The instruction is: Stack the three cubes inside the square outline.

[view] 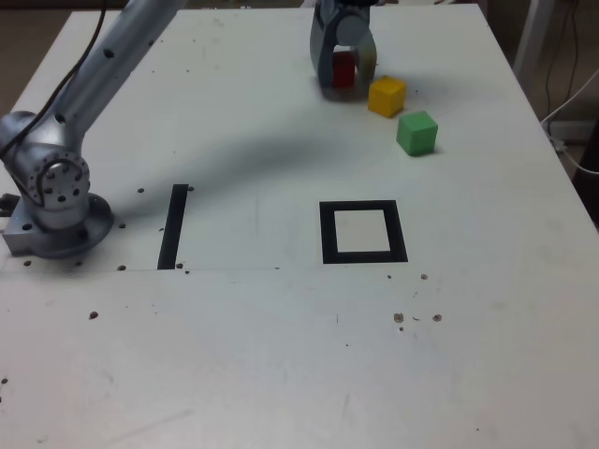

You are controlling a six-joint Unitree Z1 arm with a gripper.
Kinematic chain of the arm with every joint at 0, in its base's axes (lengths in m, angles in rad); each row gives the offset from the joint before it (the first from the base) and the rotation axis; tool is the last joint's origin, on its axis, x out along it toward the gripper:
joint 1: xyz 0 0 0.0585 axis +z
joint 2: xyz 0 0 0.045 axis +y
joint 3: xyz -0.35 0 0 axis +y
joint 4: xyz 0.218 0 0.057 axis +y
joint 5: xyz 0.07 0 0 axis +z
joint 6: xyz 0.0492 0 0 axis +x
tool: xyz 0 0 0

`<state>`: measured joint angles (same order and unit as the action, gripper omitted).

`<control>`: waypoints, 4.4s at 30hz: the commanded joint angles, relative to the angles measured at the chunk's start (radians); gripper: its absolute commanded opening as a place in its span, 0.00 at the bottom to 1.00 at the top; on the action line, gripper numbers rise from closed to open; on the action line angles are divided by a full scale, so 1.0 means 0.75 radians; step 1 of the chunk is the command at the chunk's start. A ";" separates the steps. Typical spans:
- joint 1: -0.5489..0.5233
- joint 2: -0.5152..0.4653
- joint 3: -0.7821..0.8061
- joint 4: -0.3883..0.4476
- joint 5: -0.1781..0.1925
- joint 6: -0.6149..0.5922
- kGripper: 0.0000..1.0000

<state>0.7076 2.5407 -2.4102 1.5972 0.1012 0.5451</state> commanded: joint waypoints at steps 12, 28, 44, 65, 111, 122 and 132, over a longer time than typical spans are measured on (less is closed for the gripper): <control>-0.049 -0.171 0.096 0.051 0.028 0.022 0.31; -0.385 -0.583 0.629 -0.014 -0.001 -0.138 0.31; -0.753 -0.801 1.081 -0.301 -0.142 -0.390 0.31; -0.927 -0.651 1.150 -0.504 -0.234 -0.579 0.31; -0.883 -0.724 1.205 -0.523 -0.047 -0.688 0.99; -0.570 -0.679 0.927 -0.338 0.016 -0.549 0.99; -0.374 -0.466 0.563 -0.195 -0.056 -0.660 0.99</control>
<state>0.4072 2.1642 -1.9581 1.4351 0.0686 0.0584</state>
